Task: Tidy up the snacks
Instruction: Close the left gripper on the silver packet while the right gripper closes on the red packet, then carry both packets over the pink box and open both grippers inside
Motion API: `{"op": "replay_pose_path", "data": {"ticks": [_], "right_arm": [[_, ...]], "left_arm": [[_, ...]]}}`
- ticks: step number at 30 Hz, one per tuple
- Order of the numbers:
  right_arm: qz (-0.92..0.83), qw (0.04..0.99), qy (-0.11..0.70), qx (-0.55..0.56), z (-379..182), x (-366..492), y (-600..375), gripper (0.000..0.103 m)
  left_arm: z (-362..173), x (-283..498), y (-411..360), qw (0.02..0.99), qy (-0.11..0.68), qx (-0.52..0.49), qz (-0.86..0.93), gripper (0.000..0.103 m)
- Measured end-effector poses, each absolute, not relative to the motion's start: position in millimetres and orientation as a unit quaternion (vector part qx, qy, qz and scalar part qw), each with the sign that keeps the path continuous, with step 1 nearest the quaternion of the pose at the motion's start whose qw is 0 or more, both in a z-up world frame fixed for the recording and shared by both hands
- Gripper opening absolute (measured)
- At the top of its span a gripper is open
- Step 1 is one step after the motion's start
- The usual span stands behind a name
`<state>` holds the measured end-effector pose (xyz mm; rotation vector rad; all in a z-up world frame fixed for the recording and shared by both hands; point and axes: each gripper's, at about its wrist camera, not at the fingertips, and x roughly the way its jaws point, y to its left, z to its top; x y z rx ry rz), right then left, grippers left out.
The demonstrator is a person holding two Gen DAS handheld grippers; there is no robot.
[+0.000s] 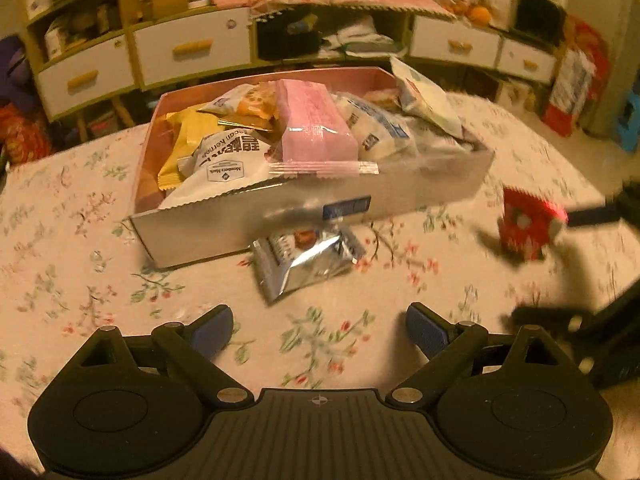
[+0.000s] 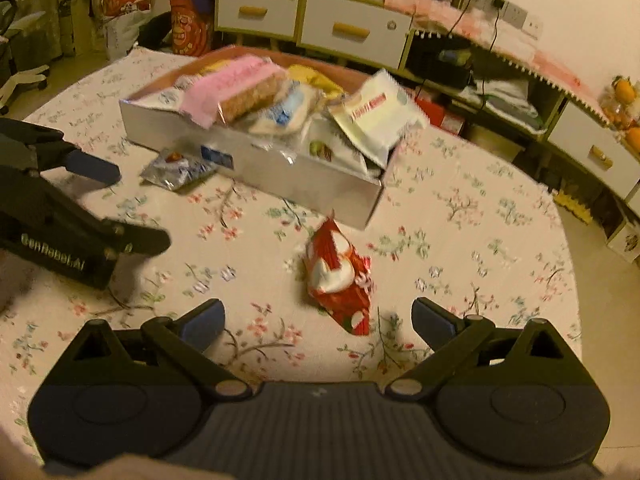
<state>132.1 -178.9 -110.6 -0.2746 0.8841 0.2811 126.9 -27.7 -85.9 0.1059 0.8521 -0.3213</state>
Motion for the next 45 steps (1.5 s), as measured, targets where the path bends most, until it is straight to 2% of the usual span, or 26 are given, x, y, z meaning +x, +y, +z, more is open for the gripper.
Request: {"op": "replay_pose_path", "data": {"ticks": [1, 7, 11, 14, 16, 21, 28, 35, 38, 40, 45], "right_arm": [[0.136, 0.888, 0.422, -0.123, -113, 133, -182, 0.102], [0.143, 0.89, 0.426, -0.079, -117, 138, -190, 0.1], [0.149, 0.892, 0.418, -0.08, -114, 139, -185, 0.09], [0.157, 0.892, 0.416, -0.076, -112, 142, -184, 0.077], [0.161, 0.893, 0.414, -0.077, -110, 142, -182, 0.069], [0.168, 0.892, 0.411, -0.082, -108, 140, -179, 0.058], [0.17, 0.892, 0.411, -0.083, -107, 140, -178, 0.05], [0.166, 0.892, 0.411, -0.087, -107, 141, -175, 0.049], [0.168, 0.892, 0.41, -0.087, -106, 141, -173, 0.045], [0.169, 0.892, 0.409, -0.088, -105, 142, -172, 0.039], [0.176, 0.89, 0.41, -0.096, -104, 140, -169, 0.037]], "left_arm": [[-87, 128, -30, 0.901, 0.407, 0.046, -0.145, 0.097], [-91, 130, -44, 0.915, 0.382, 0.038, -0.124, 0.097], [-91, 133, -48, 0.919, 0.375, 0.032, -0.114, 0.093], [-89, 135, -51, 0.922, 0.371, 0.028, -0.111, 0.084], [-87, 135, -50, 0.923, 0.369, 0.025, -0.108, 0.074], [-85, 136, -48, 0.926, 0.364, 0.017, -0.1, 0.057], [-84, 137, -43, 0.925, 0.367, 0.009, -0.096, 0.045], [-82, 138, -41, 0.924, 0.369, 0.011, -0.098, 0.041], [-81, 137, -41, 0.923, 0.372, 0.01, -0.098, 0.04], [-81, 137, -40, 0.922, 0.375, 0.008, -0.099, 0.039], [-79, 135, -36, 0.919, 0.382, 0.006, -0.101, 0.038]]}}
